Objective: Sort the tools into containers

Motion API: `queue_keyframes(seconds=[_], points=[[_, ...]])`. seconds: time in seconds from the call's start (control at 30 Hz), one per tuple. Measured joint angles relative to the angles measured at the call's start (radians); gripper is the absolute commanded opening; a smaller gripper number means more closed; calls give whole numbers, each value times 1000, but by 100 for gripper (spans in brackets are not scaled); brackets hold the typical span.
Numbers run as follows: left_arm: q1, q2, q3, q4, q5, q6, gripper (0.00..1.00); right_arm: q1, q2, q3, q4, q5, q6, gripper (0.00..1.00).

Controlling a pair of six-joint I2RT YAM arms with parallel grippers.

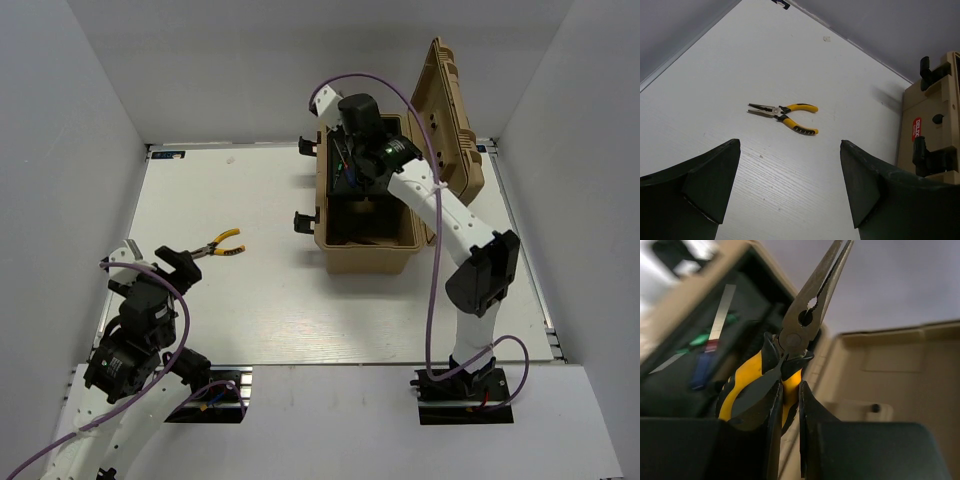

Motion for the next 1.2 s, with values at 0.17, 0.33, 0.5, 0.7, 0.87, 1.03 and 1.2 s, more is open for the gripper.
queue_keyframes(seconds=[0.17, 0.33, 0.5, 0.7, 0.87, 1.03, 1.2], points=[[0, -2, -1, 11, 11, 11, 91, -34, 65, -39, 148, 136, -129, 0], [0, -2, -1, 16, 28, 21, 91, -44, 121, -80, 264, 217, -254, 0], [0, -2, -1, 31, 38, 31, 91, -69, 163, -105, 344, 271, -347, 0], [0, -2, -1, 34, 45, 34, 91, -111, 177, -103, 341, 298, -352, 0], [0, -2, -1, 34, 47, 34, 91, -134, 177, -101, 327, 299, -346, 0], [0, -4, -1, 34, 48, 37, 91, -140, 177, -111, 294, 300, -348, 0], [0, -8, -1, 34, 48, 37, 91, -141, 196, -111, 249, 299, -345, 0]])
